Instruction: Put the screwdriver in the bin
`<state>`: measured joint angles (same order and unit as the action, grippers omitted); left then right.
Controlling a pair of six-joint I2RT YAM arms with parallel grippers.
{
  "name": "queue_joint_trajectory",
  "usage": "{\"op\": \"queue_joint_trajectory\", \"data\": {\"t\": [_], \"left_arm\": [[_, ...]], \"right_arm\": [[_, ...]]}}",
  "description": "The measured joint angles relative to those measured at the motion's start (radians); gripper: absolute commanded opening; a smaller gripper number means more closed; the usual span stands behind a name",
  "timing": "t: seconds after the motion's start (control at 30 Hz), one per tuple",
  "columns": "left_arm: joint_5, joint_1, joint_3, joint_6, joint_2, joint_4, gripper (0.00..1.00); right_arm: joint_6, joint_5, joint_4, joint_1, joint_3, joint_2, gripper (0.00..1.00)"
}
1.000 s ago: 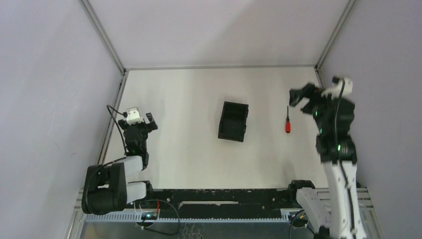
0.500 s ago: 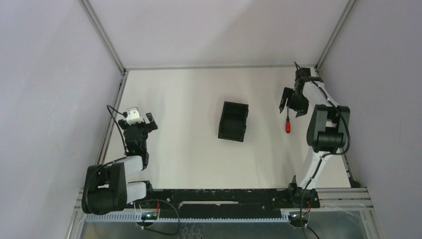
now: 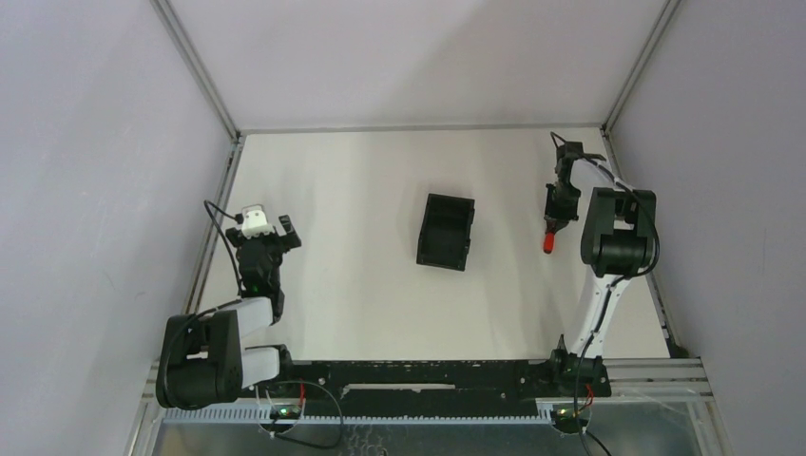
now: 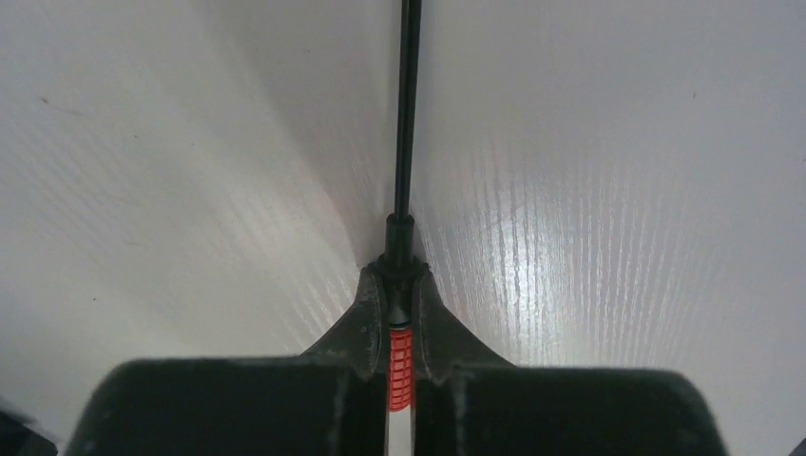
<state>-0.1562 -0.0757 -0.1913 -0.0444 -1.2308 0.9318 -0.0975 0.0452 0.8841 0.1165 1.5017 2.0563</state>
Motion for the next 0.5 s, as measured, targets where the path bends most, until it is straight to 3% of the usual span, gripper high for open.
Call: {"op": "queue_joint_trajectory", "data": {"t": [0.17, 0.5], "left_arm": [[0.000, 0.000, 0.000, 0.000, 0.000, 0.000, 1.00], [0.000, 0.000, 0.000, 0.000, 0.000, 0.000, 1.00]], "right_arm": [[0.013, 0.050, 0.062, -0.016, 0.045, 0.000, 0.00], [0.003, 0.061, 0.348, -0.022, 0.393, -0.100, 0.00]]}}
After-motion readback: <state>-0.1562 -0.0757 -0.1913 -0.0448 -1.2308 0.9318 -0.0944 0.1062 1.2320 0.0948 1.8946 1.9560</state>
